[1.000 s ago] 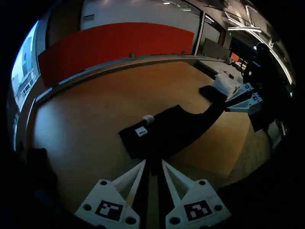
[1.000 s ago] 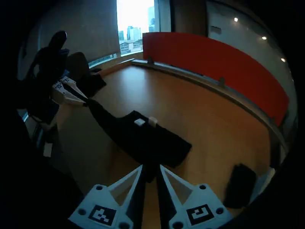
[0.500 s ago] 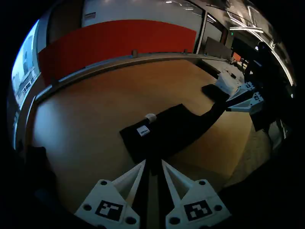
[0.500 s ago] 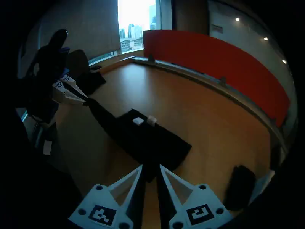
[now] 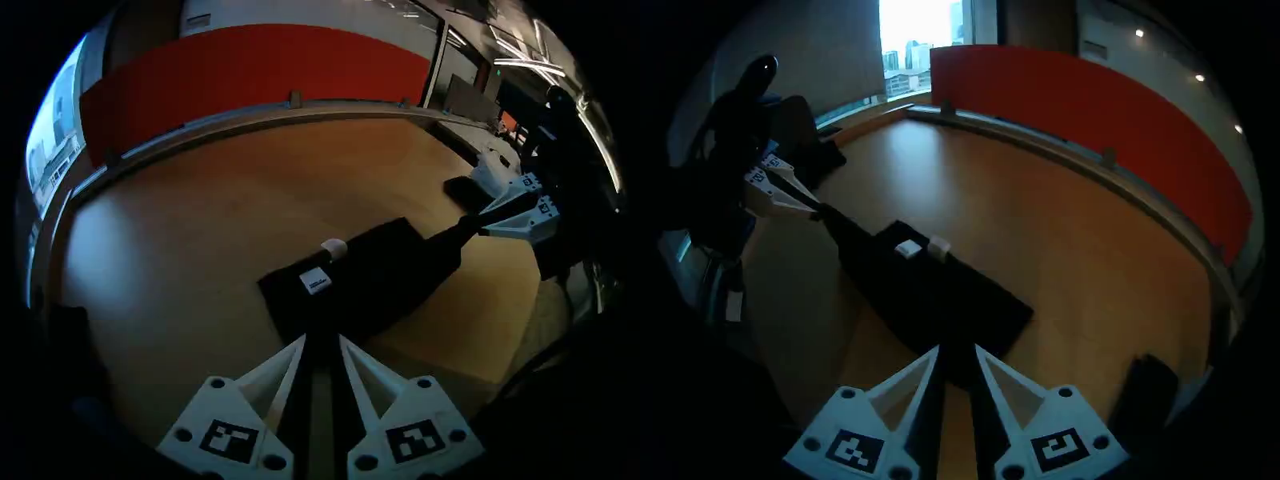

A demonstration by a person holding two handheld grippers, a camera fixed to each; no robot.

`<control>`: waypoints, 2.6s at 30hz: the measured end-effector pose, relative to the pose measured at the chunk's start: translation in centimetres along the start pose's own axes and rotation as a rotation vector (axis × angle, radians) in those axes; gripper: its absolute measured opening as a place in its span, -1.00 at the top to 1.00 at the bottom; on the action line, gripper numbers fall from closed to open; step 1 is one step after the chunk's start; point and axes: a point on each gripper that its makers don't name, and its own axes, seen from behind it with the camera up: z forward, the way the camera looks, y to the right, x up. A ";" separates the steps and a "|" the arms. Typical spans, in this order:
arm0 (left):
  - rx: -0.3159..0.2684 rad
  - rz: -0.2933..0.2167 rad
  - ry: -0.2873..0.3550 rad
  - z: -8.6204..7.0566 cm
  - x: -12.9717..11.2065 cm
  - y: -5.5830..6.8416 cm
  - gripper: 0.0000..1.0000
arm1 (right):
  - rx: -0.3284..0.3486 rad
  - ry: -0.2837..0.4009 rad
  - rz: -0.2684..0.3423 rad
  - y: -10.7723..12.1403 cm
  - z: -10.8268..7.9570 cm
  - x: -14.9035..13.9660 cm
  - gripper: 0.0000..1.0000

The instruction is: Fold towel

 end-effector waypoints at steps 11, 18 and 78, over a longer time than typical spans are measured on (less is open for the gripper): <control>0.010 0.001 -0.034 2.9 -0.6 -0.7 0.74 | -0.011 -0.036 0.003 1.9 2.5 -0.5 0.66; 0.028 -0.009 -0.040 4.6 -0.7 -1.8 0.74 | -0.012 -0.057 0.011 2.5 4.1 -0.9 0.66; 0.248 0.071 -0.044 9.6 1.2 -10.4 -0.80 | -0.227 -0.098 0.031 10.0 9.4 -0.7 -0.68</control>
